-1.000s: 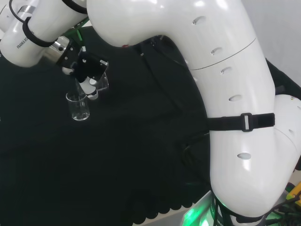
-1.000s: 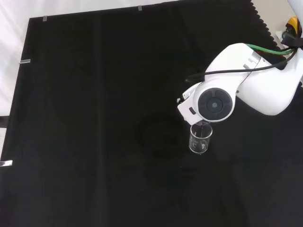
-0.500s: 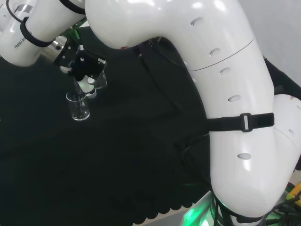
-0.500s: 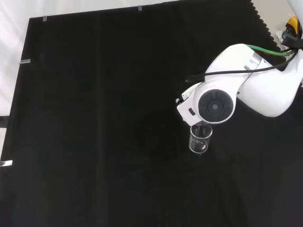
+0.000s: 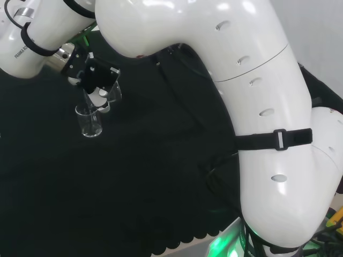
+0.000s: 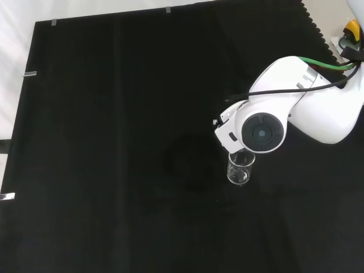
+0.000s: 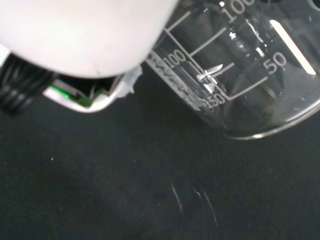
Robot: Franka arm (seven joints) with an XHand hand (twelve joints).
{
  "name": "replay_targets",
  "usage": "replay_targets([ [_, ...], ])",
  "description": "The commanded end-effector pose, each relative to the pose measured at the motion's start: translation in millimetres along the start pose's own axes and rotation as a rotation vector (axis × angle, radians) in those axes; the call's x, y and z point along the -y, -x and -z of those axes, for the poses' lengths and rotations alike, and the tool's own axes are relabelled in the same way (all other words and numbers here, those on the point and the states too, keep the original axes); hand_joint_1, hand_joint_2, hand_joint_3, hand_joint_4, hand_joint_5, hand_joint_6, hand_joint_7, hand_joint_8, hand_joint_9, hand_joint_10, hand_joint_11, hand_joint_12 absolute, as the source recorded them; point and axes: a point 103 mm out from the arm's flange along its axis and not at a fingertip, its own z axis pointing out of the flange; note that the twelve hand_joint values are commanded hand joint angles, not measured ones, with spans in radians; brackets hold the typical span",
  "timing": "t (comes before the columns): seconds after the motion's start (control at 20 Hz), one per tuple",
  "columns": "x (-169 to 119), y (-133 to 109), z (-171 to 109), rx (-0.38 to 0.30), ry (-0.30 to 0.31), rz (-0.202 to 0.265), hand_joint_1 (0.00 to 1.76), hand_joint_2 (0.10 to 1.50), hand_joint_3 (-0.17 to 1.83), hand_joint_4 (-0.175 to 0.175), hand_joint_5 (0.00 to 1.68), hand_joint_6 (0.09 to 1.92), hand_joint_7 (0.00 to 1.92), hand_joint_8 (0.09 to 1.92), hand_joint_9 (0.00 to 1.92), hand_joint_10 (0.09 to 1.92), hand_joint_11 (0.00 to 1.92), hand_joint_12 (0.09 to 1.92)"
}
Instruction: Pour the water from the handheld beaker into the one on the table.
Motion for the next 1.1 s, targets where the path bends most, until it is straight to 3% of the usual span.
replay_targets([
  [0.05,1,4,-6,-0.004,-0.003,-0.004,1.31,0.5,0.98,-0.175,1.2,0.92,1.27,0.89,1.67,0.73,1.43,0.71],
  [1.1,1,-3,5,0.028,-0.003,-0.007,1.31,0.5,0.98,-0.175,1.2,0.92,1.27,0.89,1.67,0.73,1.43,0.71],
])
